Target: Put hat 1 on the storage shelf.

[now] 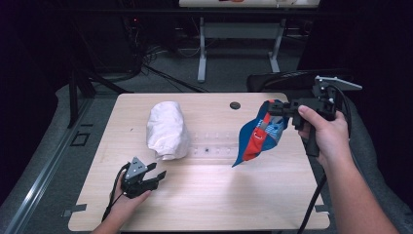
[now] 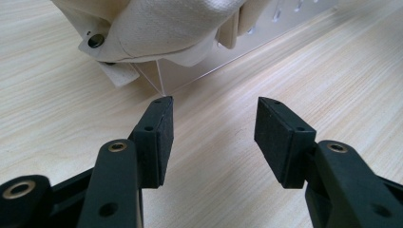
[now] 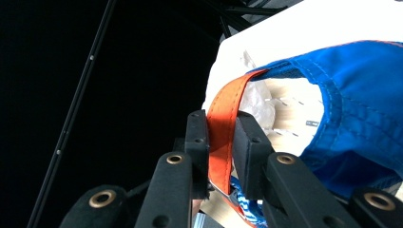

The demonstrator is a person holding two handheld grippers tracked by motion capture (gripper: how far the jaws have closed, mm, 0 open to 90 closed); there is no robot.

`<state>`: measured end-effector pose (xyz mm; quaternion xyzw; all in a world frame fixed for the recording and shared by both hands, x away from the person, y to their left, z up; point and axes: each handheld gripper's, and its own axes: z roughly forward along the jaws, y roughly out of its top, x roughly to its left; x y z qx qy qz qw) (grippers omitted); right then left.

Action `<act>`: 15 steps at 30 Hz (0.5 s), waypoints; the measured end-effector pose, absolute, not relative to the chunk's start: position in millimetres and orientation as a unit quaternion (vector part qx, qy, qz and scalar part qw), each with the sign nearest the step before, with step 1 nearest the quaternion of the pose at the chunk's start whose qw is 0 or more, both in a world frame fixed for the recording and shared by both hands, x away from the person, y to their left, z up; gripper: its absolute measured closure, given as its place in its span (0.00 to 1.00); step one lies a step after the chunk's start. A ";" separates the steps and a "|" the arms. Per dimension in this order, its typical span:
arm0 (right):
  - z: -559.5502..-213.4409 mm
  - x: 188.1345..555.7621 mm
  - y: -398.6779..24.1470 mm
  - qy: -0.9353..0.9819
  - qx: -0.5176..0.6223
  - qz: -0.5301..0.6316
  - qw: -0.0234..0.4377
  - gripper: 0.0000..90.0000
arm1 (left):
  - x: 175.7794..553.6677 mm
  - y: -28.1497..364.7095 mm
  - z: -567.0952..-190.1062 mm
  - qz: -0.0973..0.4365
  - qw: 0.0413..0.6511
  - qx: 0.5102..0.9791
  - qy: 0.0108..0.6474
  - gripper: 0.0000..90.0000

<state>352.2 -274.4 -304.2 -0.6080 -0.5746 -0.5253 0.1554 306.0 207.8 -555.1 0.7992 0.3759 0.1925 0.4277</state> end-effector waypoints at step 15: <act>-295.0 385.0 -254.5 -0.592 -0.608 -0.506 0.155 0.86 | 308.3 209.2 -556.3 0.192 0.426 0.800 0.377 0.54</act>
